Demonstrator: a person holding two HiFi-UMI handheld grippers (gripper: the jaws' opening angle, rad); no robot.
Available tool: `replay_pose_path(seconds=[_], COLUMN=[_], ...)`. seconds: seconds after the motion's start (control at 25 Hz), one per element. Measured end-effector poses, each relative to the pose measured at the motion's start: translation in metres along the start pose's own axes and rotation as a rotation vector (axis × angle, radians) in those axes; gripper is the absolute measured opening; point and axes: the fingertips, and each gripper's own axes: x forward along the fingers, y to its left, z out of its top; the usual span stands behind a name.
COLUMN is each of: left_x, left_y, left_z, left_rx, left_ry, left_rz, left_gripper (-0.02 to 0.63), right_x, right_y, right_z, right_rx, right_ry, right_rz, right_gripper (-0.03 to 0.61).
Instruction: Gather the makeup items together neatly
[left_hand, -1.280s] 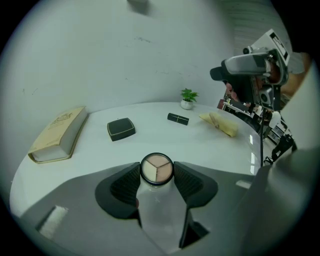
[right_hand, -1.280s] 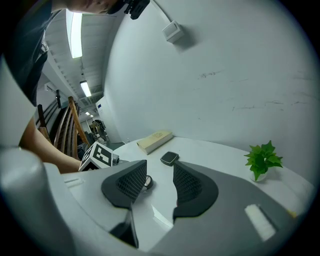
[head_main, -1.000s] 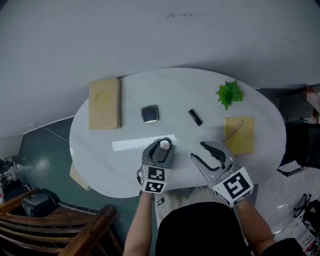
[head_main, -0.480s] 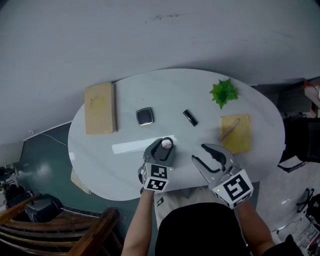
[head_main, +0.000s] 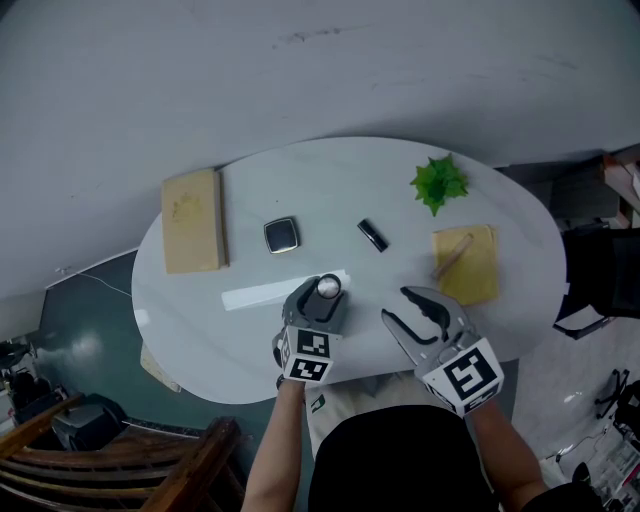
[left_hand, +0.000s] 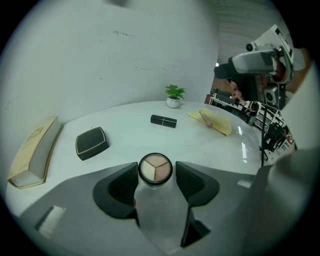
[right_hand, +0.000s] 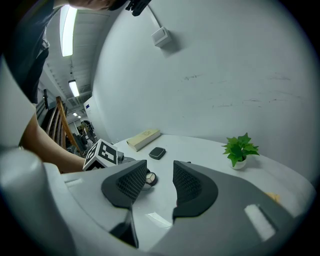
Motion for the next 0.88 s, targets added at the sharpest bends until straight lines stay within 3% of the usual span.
replay_pose_path(seconds=[0.32, 0.88], left_x=[-0.018, -0.067], left_y=[0.003, 0.006], left_z=[0.011, 0.045], left_rx=[-0.028, -0.050], left_ry=[-0.053, -0.160], left_rz=[0.025, 0.065], left_gripper=[0.235, 0.221], right_x=[0.011, 0.055], right_y=[-0.004, -0.049], right_z=[-0.002, -0.028], right_rx=[-0.014, -0.050], right_ry=[0.006, 0.156], right_rz=[-0.031, -0.182], right_gripper=[0.156, 0.156])
